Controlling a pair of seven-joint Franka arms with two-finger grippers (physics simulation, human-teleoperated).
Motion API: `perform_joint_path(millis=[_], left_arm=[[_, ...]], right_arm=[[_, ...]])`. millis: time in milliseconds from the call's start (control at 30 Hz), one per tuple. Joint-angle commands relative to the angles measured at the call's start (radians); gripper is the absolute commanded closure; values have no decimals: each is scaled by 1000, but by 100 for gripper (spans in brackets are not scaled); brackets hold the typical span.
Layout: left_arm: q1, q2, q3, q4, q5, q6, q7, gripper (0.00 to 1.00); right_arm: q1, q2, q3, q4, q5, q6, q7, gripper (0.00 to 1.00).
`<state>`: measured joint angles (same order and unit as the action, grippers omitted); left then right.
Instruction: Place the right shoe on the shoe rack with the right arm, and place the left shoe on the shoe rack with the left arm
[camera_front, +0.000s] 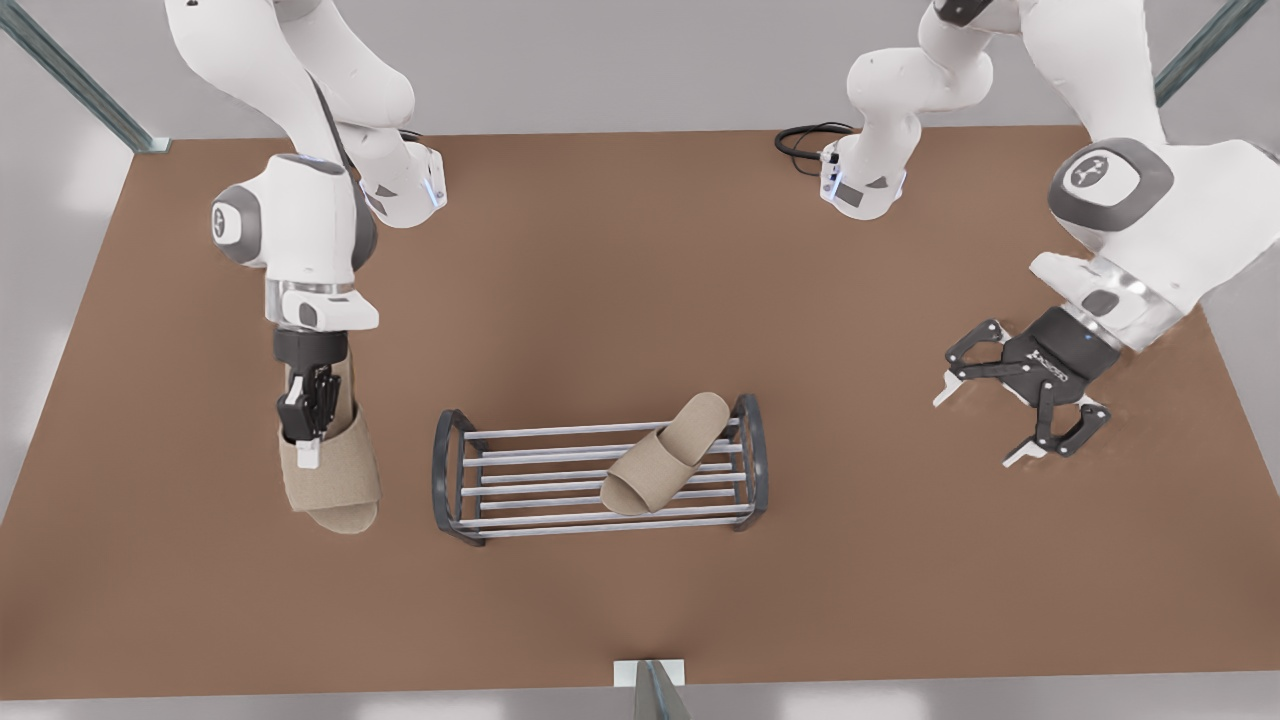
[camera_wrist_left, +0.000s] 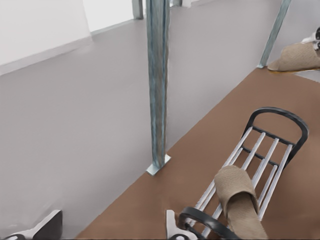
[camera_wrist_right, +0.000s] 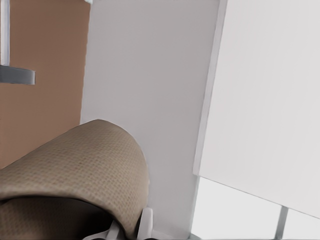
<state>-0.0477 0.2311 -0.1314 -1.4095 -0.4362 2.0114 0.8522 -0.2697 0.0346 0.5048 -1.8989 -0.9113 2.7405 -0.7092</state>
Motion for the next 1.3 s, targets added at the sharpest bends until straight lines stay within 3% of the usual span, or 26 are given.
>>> perform_joint_path(millis=[0,33,67,100,233,400,633,667,900,933,967,1133,1267], left_arm=[[-37,19,39,-60,371,-751,-1710,0],[-29,-139,36,-356,312,-346,-1286,0],[-24,-115,58,-238,314,-517,-806,0],[-26,-16,62,-31,324,-602,-866,0],[-34,17,56,-8,353,-591,-874,0],[-35,25,56,-3,356,-588,-872,0],[-35,25,36,-3,353,-588,-874,0],[-35,25,36,-3,353,-588,-874,0],[-35,27,38,6,356,-585,-872,0],[-35,27,39,7,358,-585,-872,0],[-35,27,39,7,358,-585,-872,0],[-35,47,39,18,358,-583,-872,0],[-35,79,44,52,358,-583,-872,0]], right_arm=[[41,-2,23,9,45,-183,108,79],[110,16,21,32,42,-260,149,79],[176,22,8,32,31,-289,206,79],[231,24,4,43,25,-347,247,79],[397,114,18,126,-147,-573,506,79],[415,215,17,121,-314,-574,692,79],[414,310,18,153,-345,-548,961,79],[400,318,17,152,-354,-453,984,79],[406,415,12,239,-380,-444,1025,79],[406,436,12,264,-405,-444,1025,64],[406,445,12,270,-406,-443,1033,0],[406,467,11,279,-414,-444,1037,0],[417,487,12,222,-564,-444,1130,0]])
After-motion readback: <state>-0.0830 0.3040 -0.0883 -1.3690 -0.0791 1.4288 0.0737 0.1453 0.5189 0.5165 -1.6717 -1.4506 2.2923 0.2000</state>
